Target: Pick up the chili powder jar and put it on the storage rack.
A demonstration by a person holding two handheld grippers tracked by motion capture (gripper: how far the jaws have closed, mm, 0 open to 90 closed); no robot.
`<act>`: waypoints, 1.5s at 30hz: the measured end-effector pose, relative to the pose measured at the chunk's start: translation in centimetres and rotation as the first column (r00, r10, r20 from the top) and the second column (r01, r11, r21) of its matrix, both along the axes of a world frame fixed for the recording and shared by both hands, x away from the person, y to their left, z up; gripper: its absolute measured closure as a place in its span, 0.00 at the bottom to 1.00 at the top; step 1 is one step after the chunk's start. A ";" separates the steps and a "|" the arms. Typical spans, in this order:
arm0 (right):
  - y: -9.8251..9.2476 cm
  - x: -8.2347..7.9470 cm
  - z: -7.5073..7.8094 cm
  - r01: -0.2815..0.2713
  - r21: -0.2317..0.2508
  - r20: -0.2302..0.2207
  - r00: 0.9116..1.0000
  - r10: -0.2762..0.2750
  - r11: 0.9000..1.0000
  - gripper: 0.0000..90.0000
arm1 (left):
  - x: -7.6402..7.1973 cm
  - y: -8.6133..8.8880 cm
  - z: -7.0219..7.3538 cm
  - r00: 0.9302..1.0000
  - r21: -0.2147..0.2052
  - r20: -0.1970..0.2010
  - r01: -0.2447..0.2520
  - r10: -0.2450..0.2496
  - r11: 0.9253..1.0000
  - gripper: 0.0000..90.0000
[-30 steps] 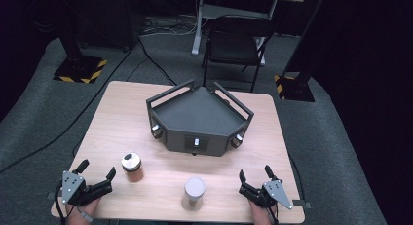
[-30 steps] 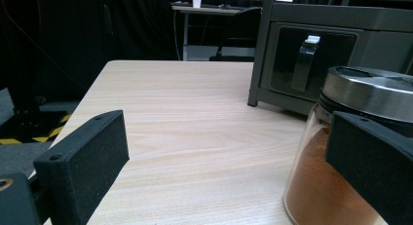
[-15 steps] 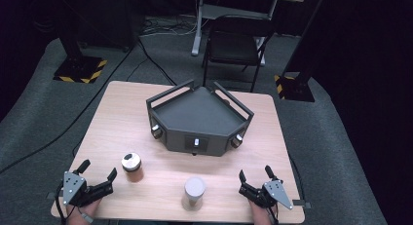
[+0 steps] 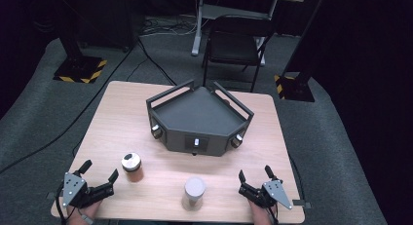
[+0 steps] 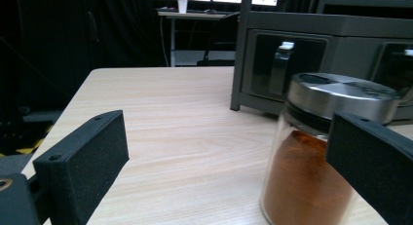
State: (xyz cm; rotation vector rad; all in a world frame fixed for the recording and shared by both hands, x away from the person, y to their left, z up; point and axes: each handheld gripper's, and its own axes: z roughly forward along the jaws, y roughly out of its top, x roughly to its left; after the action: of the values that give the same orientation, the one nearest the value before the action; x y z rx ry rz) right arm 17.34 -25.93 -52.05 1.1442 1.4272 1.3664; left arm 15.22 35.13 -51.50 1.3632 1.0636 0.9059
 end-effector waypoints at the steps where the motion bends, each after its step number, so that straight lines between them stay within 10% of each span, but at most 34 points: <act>1: 0.1 0.0 0.0 0.002 -0.003 0.000 1.000 -0.002 1.000 0.00 | 0.0 0.0 0.0 1.000 0.001 0.001 0.004 -0.004 1.000 0.02; 29: 0.0 0.0 0.0 -0.002 -0.004 0.000 1.000 0.002 1.000 0.01 | -0.1 -0.5 0.7 0.987 0.052 0.008 0.162 -0.162 0.985 0.02; 45: 0.0 0.1 0.0 -0.007 -0.005 -0.002 1.000 0.007 1.000 0.01 | 0.1 -0.8 0.8 0.985 0.059 0.003 0.172 -0.172 0.983 0.02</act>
State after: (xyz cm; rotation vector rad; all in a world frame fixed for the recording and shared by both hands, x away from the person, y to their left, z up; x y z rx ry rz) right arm 17.41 -25.93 -52.04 1.1392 1.4365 1.3659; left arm 15.30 34.37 -50.69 1.4746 0.9033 0.8193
